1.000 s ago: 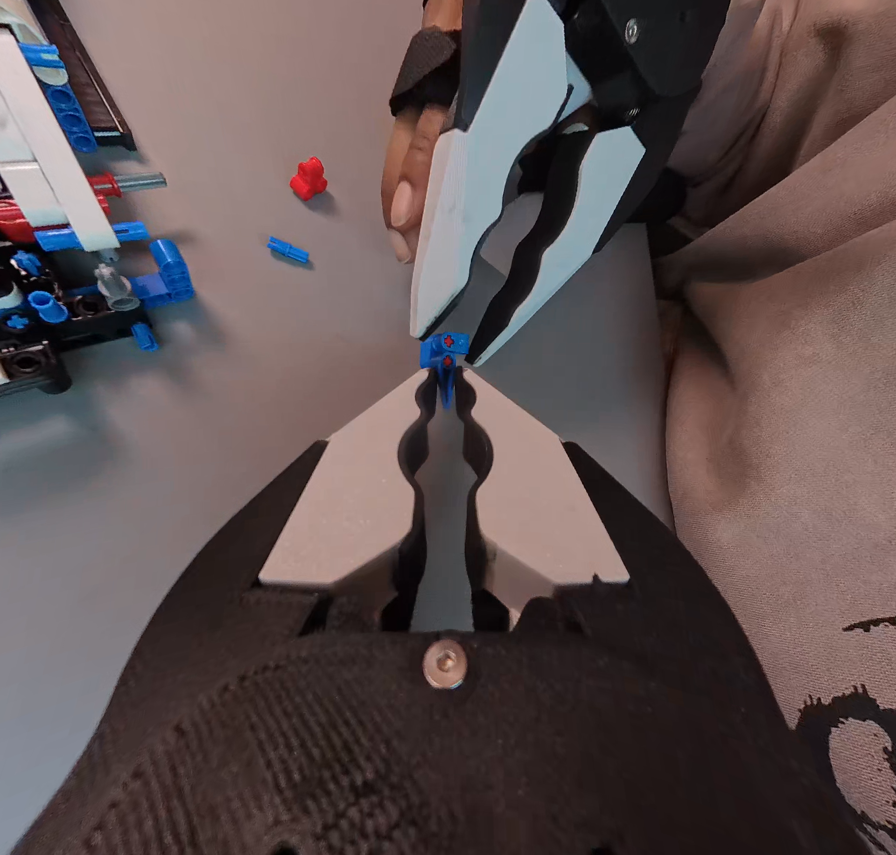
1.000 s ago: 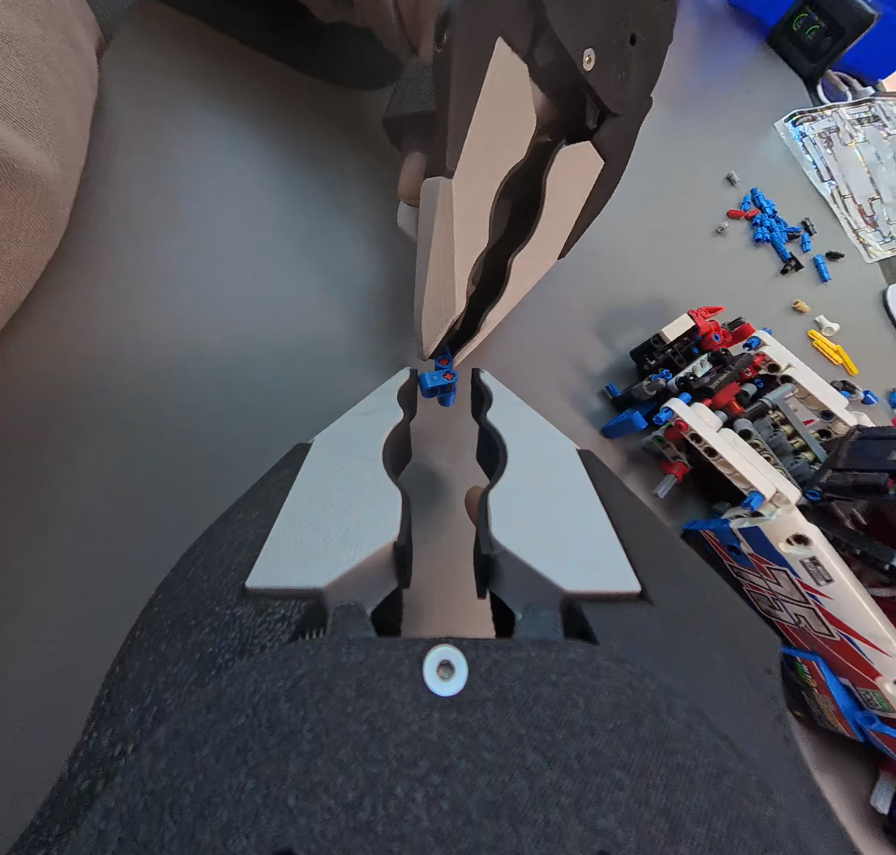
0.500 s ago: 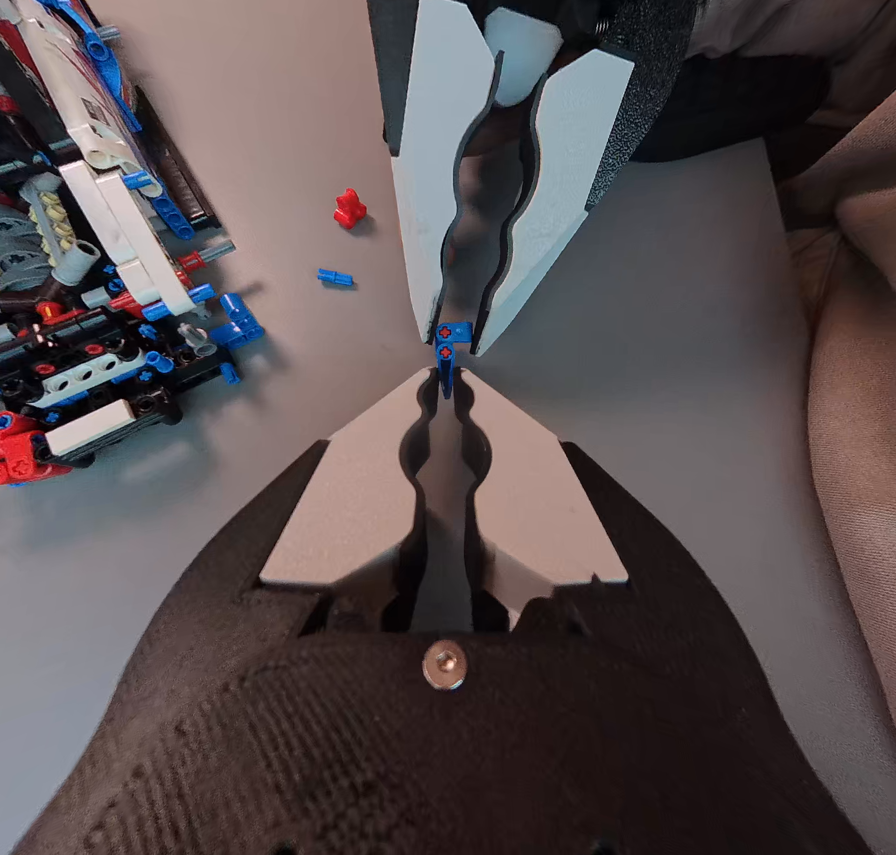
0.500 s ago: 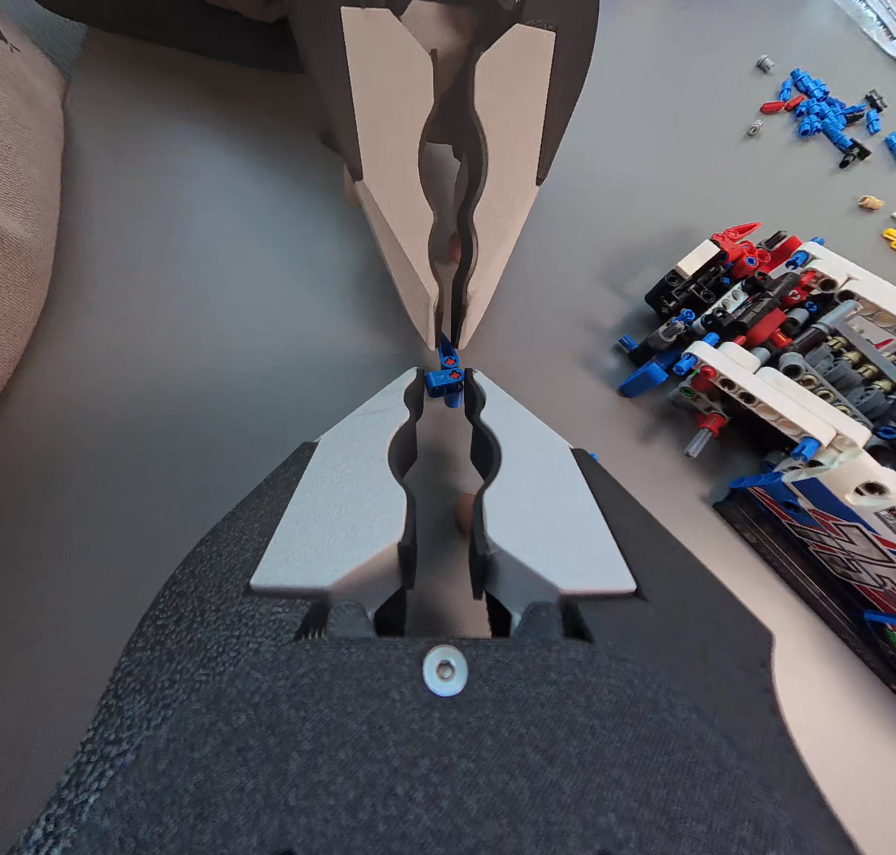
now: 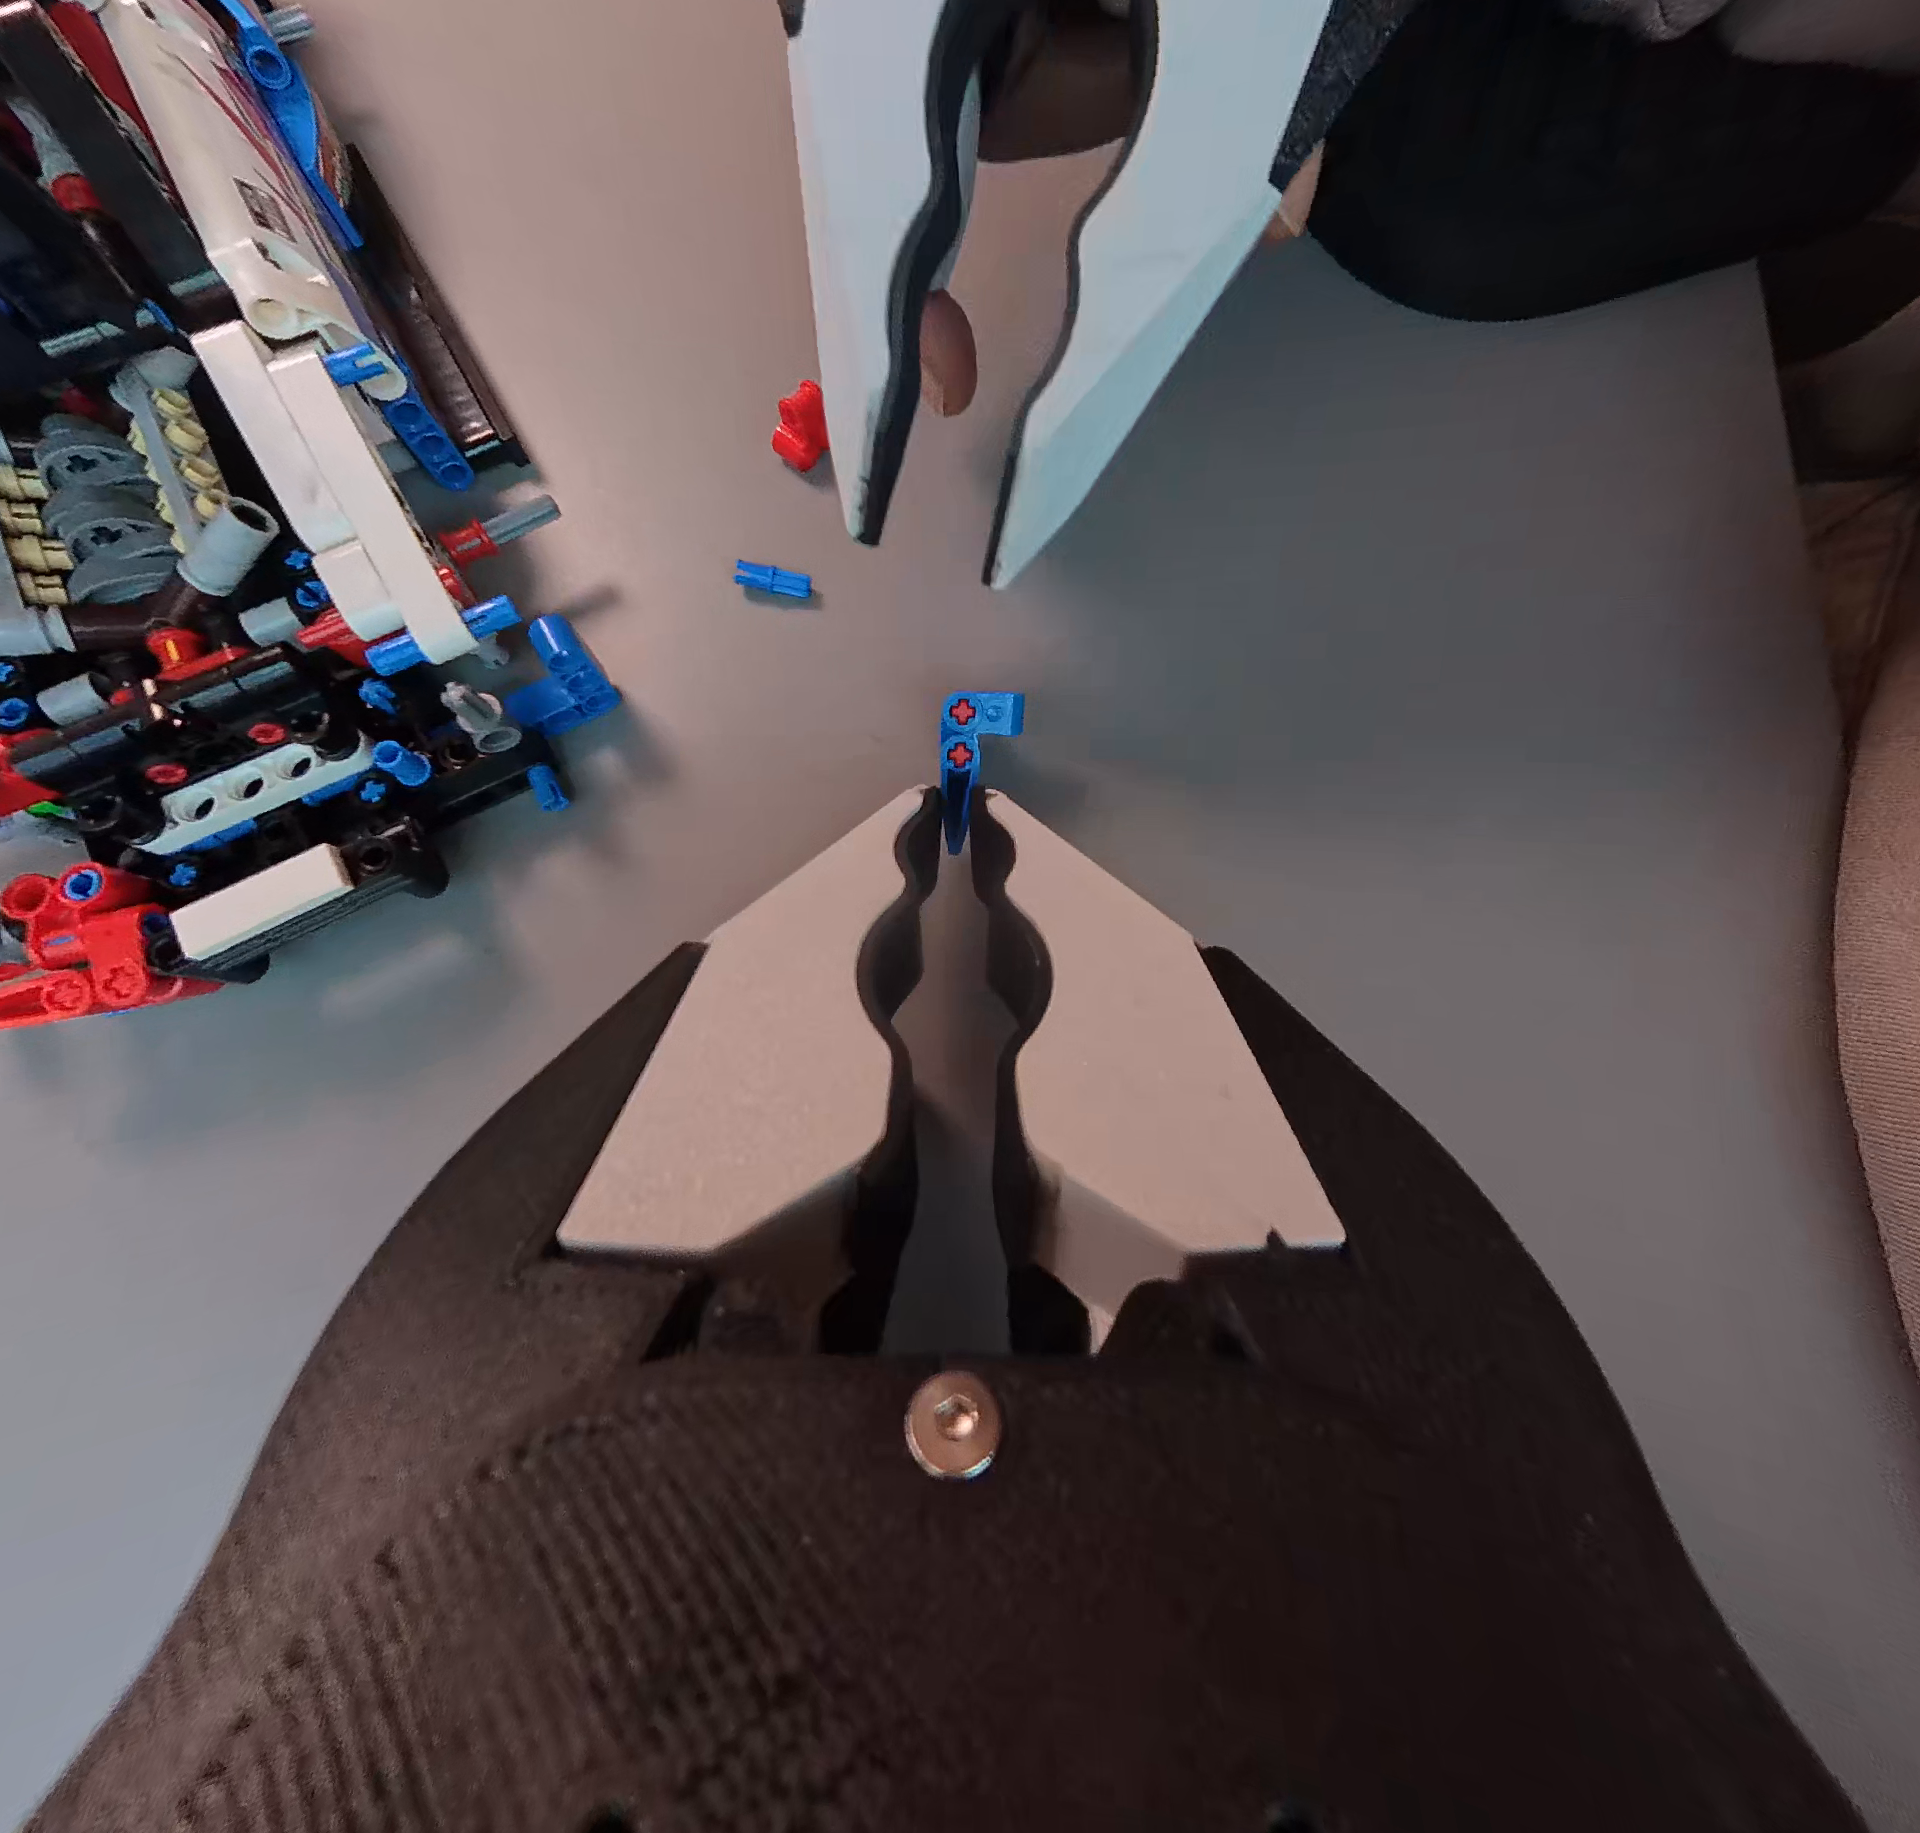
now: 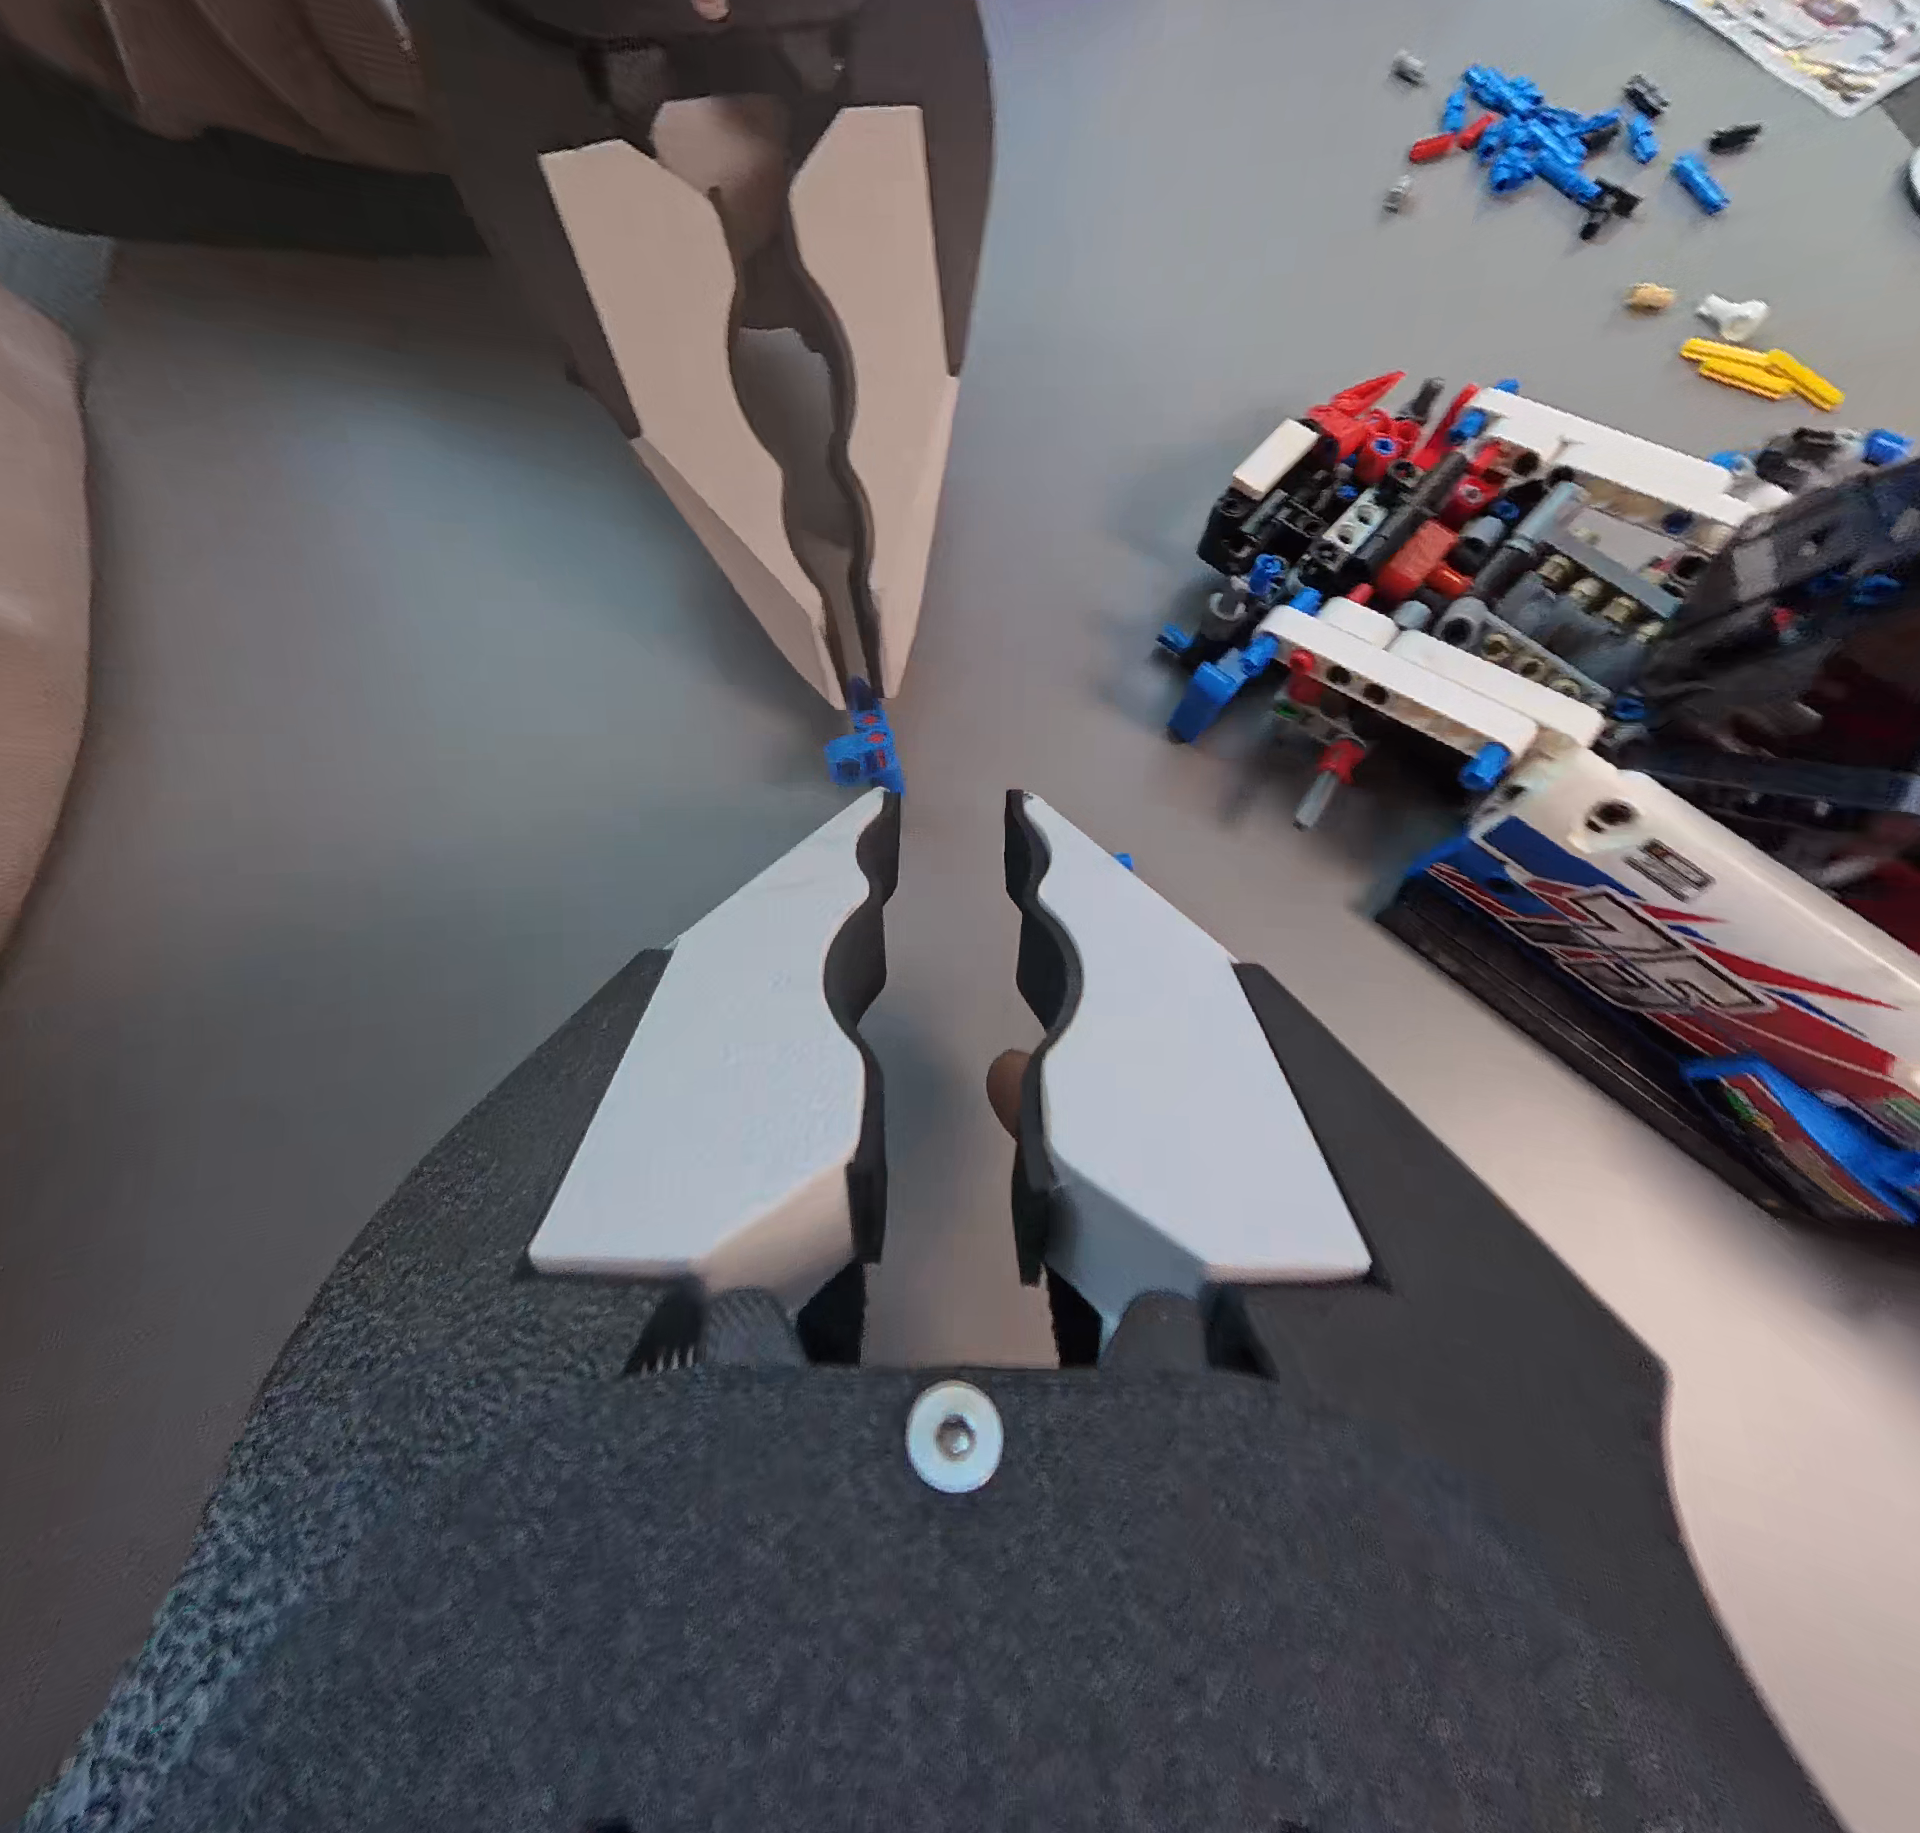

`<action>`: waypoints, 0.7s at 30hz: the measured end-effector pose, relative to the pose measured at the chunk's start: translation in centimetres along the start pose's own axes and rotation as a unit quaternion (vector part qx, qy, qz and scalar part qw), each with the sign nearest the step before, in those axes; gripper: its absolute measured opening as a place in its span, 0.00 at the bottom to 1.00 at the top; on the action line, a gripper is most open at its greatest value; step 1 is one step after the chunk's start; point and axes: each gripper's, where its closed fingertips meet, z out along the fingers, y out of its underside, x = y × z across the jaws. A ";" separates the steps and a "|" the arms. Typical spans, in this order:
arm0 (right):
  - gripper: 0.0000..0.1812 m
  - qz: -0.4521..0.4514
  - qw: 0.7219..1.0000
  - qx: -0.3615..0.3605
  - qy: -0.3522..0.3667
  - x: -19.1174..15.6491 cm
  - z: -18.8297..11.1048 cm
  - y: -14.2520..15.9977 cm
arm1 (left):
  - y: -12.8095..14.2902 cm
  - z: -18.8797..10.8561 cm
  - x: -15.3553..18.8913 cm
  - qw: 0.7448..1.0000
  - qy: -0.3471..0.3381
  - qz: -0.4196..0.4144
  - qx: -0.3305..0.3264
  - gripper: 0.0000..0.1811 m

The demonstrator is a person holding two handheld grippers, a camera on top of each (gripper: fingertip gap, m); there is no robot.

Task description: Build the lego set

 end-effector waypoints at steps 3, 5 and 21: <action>0.09 0.008 0.998 -0.028 0.047 1.9 -0.3 1.1 | 0.0 0.0 -0.2 1.000 -0.005 -0.002 0.000 0.02; 0.09 -0.012 0.996 -0.056 0.069 2.6 -0.2 1.8 | 0.0 0.1 -0.4 1.000 -0.007 -0.003 0.002 0.02; 0.10 -0.104 0.980 -0.170 -0.006 3.0 1.8 2.6 | -1.1 -0.1 -1.5 0.999 -0.022 -0.006 0.032 0.02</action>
